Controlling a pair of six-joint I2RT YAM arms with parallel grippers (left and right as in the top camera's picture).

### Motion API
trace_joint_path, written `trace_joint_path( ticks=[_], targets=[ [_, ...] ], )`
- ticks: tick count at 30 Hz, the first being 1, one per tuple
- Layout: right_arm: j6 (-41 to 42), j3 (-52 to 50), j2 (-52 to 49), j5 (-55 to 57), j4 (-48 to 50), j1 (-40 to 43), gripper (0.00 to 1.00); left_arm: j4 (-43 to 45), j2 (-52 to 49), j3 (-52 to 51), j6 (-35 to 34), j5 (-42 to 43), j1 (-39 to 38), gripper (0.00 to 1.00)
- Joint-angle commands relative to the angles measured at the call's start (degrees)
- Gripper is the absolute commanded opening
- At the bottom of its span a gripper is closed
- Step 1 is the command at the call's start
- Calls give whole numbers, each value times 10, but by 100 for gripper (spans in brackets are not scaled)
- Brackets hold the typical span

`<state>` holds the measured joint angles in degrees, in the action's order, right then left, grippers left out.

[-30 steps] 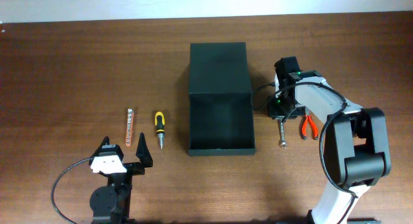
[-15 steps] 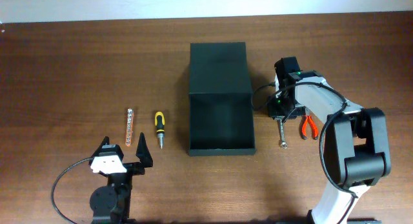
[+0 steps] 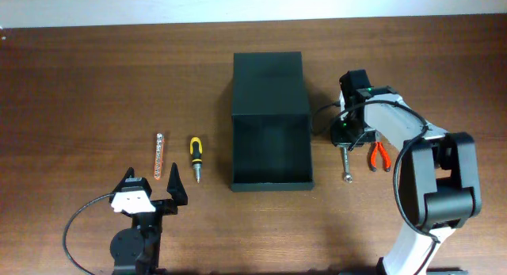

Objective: Pack container
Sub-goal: 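Close the right gripper on the wrench shaft below the ring, then lift the wrench with the right gripper and carry it left over the box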

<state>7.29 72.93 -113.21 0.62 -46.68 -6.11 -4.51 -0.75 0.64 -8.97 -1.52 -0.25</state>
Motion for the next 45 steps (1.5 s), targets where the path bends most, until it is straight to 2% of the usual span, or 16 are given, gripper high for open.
trace_joint_path(
  ticks=[1,11,23,33,36,40,45],
  targets=[
    [0,-6,-24,22,-5,17,7,-3,1,-1,9,4,-2,99],
    [0,14,-24,23,-20,18,4,-3,1,-1,9,4,-2,99],
    [-16,221,-23,31,-136,18,4,-3,1,-1,9,4,-2,99],
    [-136,422,-22,23,-296,-4,4,-3,1,-1,9,4,-2,99],
    [-160,477,-22,-19,-334,-20,4,-3,1,-1,9,4,-2,99],
    [-183,518,-22,-38,-361,-54,4,-3,1,-1,9,4,-2,99],
    [-205,522,-22,-39,-375,-116,4,-3,1,-1,9,4,-2,99]
  ],
)
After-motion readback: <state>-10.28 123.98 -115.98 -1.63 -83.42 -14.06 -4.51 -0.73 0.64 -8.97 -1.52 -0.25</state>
